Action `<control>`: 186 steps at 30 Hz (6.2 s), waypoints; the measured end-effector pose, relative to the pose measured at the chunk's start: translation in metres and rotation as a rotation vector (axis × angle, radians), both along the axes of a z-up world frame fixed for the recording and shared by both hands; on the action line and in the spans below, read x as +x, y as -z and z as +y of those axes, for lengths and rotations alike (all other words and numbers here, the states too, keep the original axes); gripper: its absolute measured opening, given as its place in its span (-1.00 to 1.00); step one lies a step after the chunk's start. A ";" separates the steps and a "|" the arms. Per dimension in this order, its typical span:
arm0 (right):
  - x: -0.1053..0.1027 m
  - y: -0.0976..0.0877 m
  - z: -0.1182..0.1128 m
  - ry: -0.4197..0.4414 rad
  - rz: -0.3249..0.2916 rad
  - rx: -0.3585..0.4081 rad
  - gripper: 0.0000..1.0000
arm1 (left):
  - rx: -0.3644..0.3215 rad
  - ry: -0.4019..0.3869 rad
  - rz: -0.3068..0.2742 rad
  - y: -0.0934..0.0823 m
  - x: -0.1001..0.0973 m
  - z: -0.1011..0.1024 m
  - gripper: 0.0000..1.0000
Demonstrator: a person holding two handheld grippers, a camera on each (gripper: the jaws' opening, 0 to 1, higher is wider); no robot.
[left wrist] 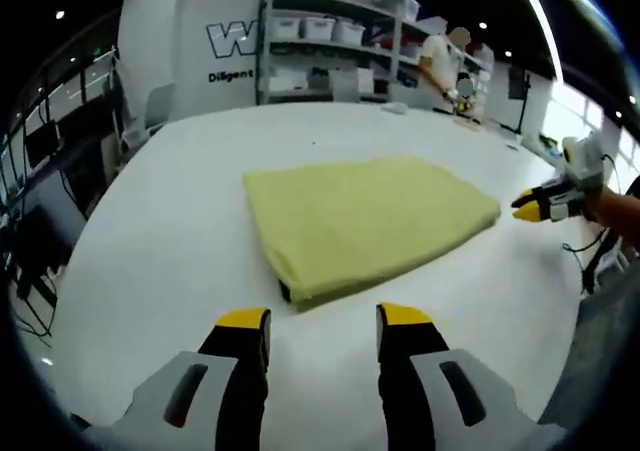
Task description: Fold the garment on the visible template until the final outline fits inside the template.
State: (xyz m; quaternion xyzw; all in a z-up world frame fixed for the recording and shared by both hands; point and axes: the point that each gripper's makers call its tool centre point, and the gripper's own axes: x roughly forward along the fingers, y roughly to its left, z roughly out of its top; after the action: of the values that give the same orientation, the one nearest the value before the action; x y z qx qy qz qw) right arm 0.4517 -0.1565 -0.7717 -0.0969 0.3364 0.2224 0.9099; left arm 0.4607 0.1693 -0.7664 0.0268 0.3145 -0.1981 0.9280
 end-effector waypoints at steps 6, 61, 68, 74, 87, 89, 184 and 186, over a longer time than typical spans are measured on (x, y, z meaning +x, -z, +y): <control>0.006 0.002 -0.001 0.012 0.004 0.001 -0.74 | -0.007 -0.026 0.001 0.001 0.010 0.005 -0.46; 0.023 0.019 -0.001 0.115 0.077 0.242 -0.99 | 0.023 -0.043 0.062 0.019 0.030 0.008 -1.00; 0.024 0.019 -0.003 0.122 0.064 0.240 -1.00 | 0.023 -0.042 0.062 0.020 0.031 0.006 -1.00; 0.018 0.021 -0.008 0.135 0.093 0.221 -1.00 | 0.022 -0.042 0.063 0.020 0.031 0.006 -1.00; 0.026 0.019 -0.002 0.110 0.072 0.240 -0.83 | 0.020 -0.040 0.067 0.021 0.031 0.007 -1.00; 0.026 0.019 0.000 0.095 0.071 0.245 -0.87 | 0.020 -0.040 0.068 0.021 0.031 0.006 -1.00; -0.053 0.035 -0.017 0.041 0.231 -0.068 -1.00 | 0.107 0.072 0.093 0.031 -0.040 0.016 -1.00; -0.052 0.033 -0.019 0.048 0.220 -0.073 -0.95 | 0.103 0.071 0.090 0.030 -0.040 0.015 -0.92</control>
State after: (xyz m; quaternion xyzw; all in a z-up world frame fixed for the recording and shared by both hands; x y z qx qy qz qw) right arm 0.3995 -0.1756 -0.8045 -0.0971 0.4444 0.1974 0.8684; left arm 0.4208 0.1843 -0.7964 0.0766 0.3643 -0.2154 0.9028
